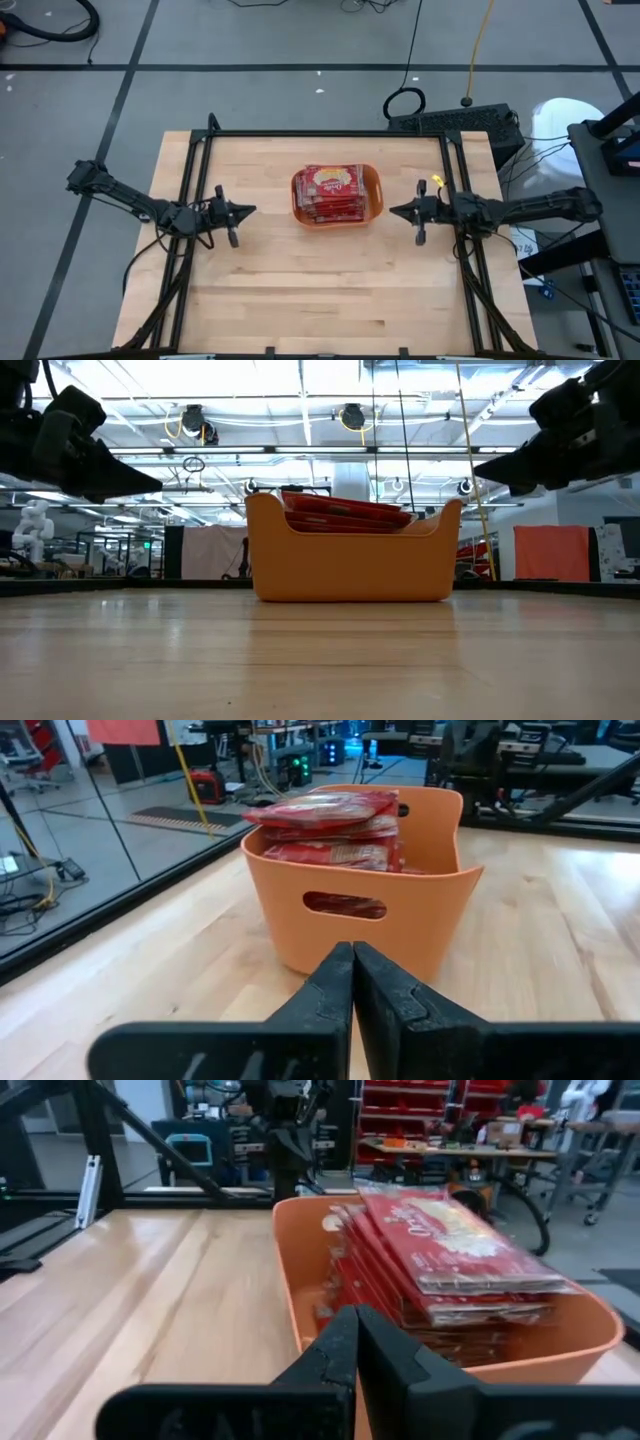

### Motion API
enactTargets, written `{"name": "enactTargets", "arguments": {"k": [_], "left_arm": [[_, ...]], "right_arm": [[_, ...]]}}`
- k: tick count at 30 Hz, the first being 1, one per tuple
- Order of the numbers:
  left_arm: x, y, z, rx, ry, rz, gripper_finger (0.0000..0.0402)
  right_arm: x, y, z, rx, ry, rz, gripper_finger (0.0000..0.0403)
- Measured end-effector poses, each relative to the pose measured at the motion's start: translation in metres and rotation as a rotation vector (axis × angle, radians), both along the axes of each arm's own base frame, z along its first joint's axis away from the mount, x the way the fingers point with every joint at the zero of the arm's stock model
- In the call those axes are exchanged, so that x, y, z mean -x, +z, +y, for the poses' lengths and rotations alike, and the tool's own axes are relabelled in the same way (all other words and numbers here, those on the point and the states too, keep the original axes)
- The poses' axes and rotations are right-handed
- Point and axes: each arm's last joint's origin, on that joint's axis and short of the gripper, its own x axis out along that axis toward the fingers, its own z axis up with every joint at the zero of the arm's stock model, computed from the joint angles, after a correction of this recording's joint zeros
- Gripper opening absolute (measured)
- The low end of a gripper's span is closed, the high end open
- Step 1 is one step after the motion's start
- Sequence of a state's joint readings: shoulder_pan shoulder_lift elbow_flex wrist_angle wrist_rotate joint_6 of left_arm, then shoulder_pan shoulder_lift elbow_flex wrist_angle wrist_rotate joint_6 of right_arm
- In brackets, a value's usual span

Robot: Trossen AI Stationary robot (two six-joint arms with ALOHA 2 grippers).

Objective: Sort popcorn bags into baskets
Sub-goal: Return to home position

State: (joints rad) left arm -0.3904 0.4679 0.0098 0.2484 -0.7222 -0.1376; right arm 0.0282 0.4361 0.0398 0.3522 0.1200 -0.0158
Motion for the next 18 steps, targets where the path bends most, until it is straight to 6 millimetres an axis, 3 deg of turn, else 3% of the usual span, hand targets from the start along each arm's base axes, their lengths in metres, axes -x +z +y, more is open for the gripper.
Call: {"name": "enactTargets", "arguments": {"k": [5,18], "left_arm": [[0.000,-0.001,0.000,0.000,0.004,0.006,0.0013],[0.000,-0.001,0.000,0.014,0.007,0.007,0.0015]], "right_arm": [[0.003,0.003,0.008,0.028,-0.019,-0.030,0.0000],[0.012,0.013,0.025,0.086,0.203,-0.126,0.0000]]}}
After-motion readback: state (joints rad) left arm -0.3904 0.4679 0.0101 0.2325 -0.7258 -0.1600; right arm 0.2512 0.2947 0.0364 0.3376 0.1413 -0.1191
